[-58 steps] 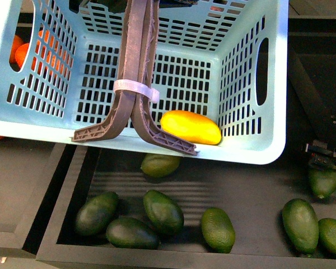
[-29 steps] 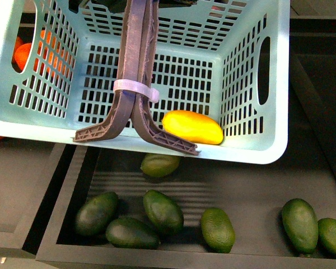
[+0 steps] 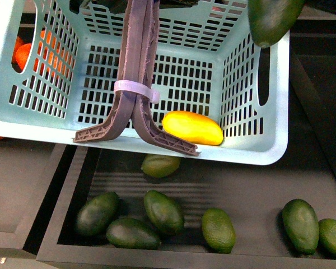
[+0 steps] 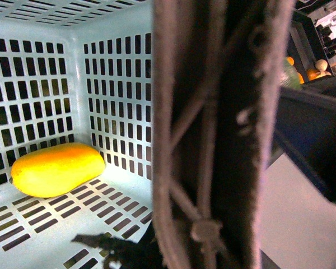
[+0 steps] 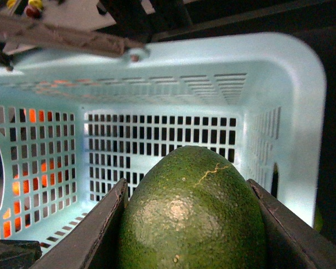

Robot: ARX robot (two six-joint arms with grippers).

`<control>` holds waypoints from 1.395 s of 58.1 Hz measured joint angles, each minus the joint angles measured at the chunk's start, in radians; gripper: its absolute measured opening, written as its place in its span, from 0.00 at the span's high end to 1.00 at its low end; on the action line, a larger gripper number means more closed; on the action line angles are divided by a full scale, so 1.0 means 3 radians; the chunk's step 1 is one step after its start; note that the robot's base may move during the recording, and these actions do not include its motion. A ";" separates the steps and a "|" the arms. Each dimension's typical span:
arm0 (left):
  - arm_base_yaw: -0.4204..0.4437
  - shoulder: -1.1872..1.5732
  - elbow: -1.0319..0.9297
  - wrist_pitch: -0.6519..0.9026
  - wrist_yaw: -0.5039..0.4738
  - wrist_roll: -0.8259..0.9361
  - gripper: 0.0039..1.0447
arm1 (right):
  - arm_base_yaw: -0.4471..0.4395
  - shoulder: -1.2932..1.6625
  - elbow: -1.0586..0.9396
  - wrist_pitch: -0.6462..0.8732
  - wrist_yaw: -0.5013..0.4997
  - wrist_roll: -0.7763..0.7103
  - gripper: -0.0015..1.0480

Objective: Pick mango and avocado into basket

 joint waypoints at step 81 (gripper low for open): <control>0.0001 0.0005 0.0000 0.0000 -0.0013 -0.0011 0.96 | -0.0862 -0.2036 -0.2565 0.1912 0.0356 -0.1283 0.98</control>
